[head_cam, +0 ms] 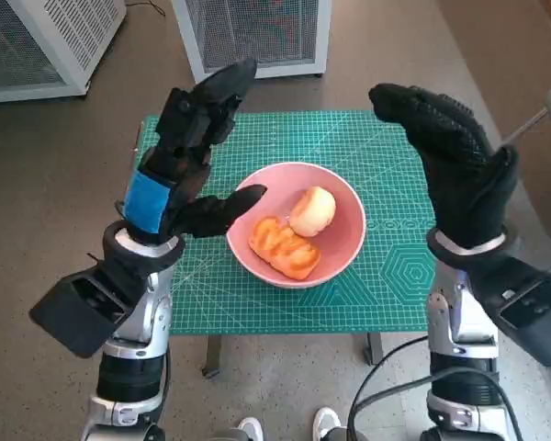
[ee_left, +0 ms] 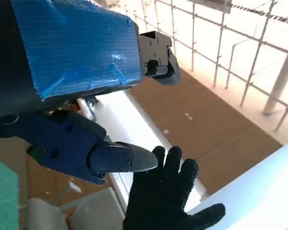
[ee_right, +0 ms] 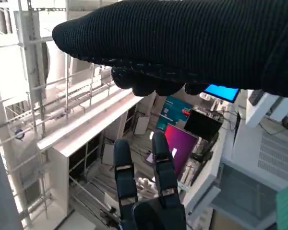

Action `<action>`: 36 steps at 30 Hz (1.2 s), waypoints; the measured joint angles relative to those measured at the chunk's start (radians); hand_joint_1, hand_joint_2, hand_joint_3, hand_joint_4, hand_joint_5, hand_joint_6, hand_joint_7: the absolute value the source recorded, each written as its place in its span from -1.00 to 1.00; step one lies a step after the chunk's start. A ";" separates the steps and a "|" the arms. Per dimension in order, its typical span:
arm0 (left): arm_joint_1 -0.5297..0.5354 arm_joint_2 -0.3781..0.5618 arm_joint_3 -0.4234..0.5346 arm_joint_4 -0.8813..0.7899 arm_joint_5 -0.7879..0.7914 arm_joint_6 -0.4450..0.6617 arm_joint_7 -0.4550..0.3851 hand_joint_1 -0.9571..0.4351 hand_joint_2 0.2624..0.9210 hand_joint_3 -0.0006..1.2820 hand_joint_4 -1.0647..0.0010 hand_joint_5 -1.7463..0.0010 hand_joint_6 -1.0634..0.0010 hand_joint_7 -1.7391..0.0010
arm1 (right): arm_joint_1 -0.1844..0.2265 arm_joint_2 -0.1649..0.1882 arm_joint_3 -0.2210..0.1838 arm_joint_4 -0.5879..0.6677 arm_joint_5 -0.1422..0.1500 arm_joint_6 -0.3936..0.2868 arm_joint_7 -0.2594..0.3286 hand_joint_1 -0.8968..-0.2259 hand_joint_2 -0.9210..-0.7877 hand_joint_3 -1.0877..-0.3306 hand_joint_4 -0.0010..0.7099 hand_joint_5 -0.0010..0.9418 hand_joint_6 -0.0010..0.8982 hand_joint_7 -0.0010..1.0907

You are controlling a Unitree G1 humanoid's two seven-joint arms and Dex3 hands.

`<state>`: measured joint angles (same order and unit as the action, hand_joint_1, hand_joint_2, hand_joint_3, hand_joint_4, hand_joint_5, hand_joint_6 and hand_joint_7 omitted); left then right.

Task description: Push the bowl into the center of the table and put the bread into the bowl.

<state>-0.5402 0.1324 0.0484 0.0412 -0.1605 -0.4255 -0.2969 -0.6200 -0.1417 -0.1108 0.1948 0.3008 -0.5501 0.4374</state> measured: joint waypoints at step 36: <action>-0.001 0.013 0.030 0.069 -0.077 -0.069 -0.077 -0.47 1.00 -0.38 0.60 0.90 1.00 0.28 | -0.006 -0.013 0.004 0.004 -0.031 -0.027 -0.017 0.21 -1.00 0.57 -0.12 -0.99 -0.98 0.17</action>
<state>-0.5409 0.1451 0.0780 0.1102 -0.2373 -0.4948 -0.3738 -0.6262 -0.1543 -0.1072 0.1988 0.2696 -0.5766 0.4201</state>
